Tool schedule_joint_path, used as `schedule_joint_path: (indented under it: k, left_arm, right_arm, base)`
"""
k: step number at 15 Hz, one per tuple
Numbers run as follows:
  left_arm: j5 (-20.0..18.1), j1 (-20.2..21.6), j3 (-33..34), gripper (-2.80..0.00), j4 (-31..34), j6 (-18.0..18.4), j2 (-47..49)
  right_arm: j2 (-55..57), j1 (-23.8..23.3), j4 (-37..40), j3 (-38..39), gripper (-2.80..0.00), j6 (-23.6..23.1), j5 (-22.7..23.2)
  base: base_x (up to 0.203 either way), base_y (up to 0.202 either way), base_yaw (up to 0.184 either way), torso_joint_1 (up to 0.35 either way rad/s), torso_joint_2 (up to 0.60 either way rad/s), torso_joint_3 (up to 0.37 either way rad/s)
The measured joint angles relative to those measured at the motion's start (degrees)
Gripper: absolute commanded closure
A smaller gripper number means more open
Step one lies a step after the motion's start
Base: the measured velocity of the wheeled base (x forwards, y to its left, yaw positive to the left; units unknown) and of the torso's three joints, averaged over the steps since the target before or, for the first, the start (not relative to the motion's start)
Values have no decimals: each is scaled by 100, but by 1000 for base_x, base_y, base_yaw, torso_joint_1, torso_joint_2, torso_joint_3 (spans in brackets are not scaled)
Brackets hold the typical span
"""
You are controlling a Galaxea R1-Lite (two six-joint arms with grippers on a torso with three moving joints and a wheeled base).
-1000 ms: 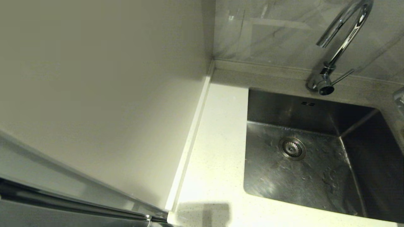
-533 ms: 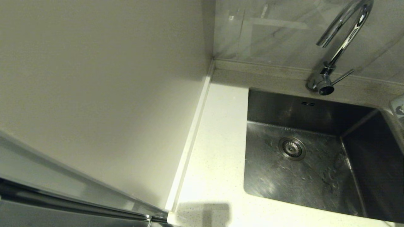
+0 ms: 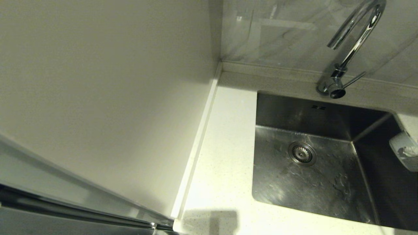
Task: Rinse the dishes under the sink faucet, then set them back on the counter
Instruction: Put a bowl into the sink
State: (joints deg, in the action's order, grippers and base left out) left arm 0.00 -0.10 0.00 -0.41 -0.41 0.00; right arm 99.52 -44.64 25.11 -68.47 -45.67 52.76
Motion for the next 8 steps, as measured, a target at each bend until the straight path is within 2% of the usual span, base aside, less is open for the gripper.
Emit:
schedule_joint_path:
  k: [2, 5, 8]
  left_arm:
    - [0, 0, 0, 0, 0, 3, 0]
    - [0, 0, 0, 0, 0, 0, 0]
    - [0, 0, 0, 0, 0, -1, 0]
  right_arm:
    - [-246, 131, 5, 546, 0, -414, -154]
    - [-547, 613, -28, 1141, 0, -582, -548]
    - [-743, 1120, -773, 2050, 0, -958, -778]
  base:
    - [0, 0, 0, 0, 0, 0]
    - [0, 0, 0, 0, 0, 0]
    - [0, 0, 0, 0, 0, 0]
